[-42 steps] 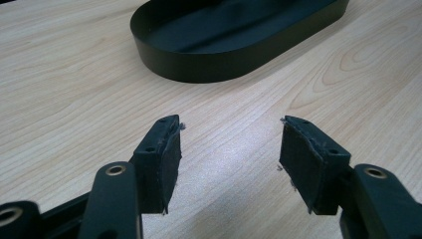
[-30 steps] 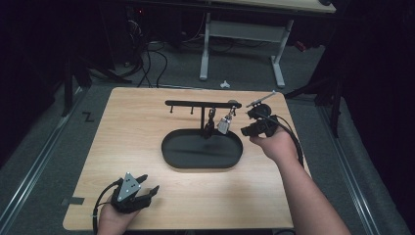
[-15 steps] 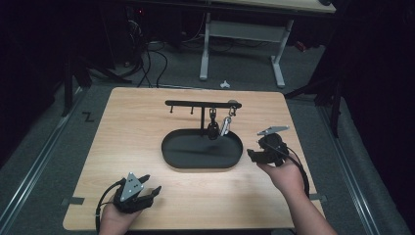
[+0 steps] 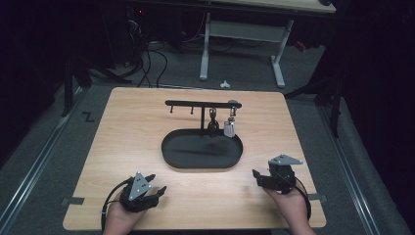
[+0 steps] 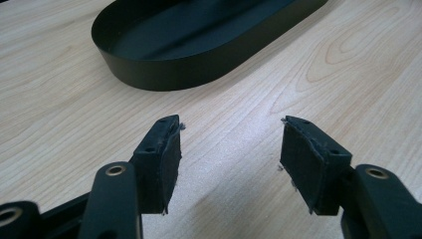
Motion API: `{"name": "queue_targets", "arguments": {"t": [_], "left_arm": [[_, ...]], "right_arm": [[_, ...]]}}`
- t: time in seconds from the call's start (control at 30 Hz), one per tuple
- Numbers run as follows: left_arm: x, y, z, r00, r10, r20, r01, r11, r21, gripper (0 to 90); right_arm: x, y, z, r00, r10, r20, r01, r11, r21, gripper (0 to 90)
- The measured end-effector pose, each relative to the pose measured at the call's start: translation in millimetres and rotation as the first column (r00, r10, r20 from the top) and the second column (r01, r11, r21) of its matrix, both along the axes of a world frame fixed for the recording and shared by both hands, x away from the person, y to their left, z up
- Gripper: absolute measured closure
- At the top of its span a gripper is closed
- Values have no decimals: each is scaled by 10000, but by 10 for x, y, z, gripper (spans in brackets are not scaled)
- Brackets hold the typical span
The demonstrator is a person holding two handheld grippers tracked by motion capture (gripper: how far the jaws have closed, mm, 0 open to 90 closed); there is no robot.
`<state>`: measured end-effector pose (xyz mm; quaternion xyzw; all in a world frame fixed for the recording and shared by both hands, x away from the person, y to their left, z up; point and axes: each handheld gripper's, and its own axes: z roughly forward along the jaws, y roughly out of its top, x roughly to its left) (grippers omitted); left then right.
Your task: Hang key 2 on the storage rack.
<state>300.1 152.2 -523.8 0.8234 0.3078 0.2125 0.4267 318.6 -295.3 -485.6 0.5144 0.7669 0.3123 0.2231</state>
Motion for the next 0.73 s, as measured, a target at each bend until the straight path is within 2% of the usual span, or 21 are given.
{"name": "queue_targets", "arguments": {"t": [0.1, 0.13, 0.2, 0.23, 0.27, 0.33, 0.37, 0.43, 0.53, 0.6, 0.67, 0.73], "left_arm": [[-31, 9, -2, 9998, 132, -140, -136, 9995, -282, 412], [-40, 9, -3, 9997, 186, -168, -191, 9993, -314, 411], [-54, 2, -4, 9994, 297, -190, -303, 9990, -332, 411], [-57, 2, 0, 9992, 319, -231, -327, 9988, -356, 410], [-61, 0, 3, 9991, 344, -240, -354, 9986, -404, 409], [-76, -2, 9, 9992, 345, -203, -354, 9983, -457, 407], [-82, -5, 13, 9992, 367, -175, -373, 9987, -354, 406], [-89, -4, 24, 9992, 391, -73, -392, 9990, -226, 405], [-85, 17, 33, 9986, 520, -109, -525, 9975, -483, 404], [-89, 20, 37, 9988, 484, -75, -487, 9980, -393, 404], [-103, 30, 51, 9989, 475, 41, -474, 9985, -265, 401], [-113, 49, 63, 9990, 443, 14, -442, 9984, -348, 401]], "right_arm": [[-116, -60, -149, 9999, -115, 19, 115, 9998, 155, 265], [-167, -81, -191, 9997, -169, 197, 167, 9998, 104, 268], [-291, -140, -271, 9952, -347, 916, 345, 9994, 44, 310], [-325, -178, -292, 9938, -345, 1054, 333, 9994, 131, 309], [-330, -210, -280, 9947, -416, 943, 388, 9987, 315, 289], [-338, -278, -237, 9899, -610, 1283, 566, 9977, 382, 299], [-338, -306, -225, 9877, -707, 1397, 644, 9967, 488, 301], [-323, -333, -230, 9867, -786, 1426, 692, 9951, 702, 300], [-309, -333, -270, 9887, -800, 1268, 718, 9951, 680, 303], [-311, -324, -300, 9902, -839, 1120, 756, 9942, 762, 304], [-317, -297, -317, 9921, -704, 1035, 638, 9958, 652, 305], [-313, -262, -313, 9930, -593, 1018, 544, 9972, 509, 302]]}}
